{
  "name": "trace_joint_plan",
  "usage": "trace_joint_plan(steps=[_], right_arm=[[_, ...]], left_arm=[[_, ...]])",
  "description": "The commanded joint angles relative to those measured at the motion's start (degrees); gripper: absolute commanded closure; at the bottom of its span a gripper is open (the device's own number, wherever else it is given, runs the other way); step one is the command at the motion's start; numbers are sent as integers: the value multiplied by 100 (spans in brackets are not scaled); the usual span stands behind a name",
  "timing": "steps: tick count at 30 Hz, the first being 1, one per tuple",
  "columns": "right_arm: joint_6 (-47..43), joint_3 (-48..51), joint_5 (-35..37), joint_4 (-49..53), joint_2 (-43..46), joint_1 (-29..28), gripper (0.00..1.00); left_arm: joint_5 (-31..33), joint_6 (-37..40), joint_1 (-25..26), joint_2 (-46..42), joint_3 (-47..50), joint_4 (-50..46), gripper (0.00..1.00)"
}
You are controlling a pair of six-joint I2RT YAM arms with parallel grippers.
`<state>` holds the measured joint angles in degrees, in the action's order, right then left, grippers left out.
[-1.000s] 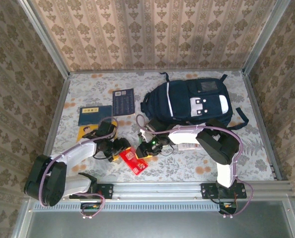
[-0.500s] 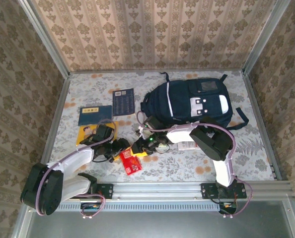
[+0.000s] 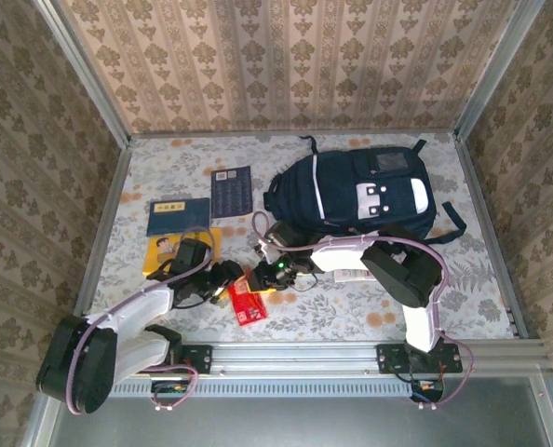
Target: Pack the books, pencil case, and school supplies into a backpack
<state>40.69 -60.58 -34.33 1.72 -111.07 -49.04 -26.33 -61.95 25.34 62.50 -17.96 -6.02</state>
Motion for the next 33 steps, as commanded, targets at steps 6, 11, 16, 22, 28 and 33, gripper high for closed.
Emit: trace_joint_plan(steps=[6,11,16,22,28,33], right_arm=[[-69,174,602,56,-177,-43,68],[-165,156,704,162,-141,-60,70],[-244,190,692,167,7,-43,70],[-357,237,742,252,370,23,68],[-532,326,756,478,840,231,63],[-752,261,681,814,1247,427,61]], left_arm=[[-695,-105,116,20,389,1326,45],[-679,-110,120,-327,420,1274,56],[-463,54,116,-824,420,836,74],[-333,191,-58,-1067,392,553,90],[-222,457,-125,-1236,246,93,100],[-181,719,-161,-1390,-44,-323,100]])
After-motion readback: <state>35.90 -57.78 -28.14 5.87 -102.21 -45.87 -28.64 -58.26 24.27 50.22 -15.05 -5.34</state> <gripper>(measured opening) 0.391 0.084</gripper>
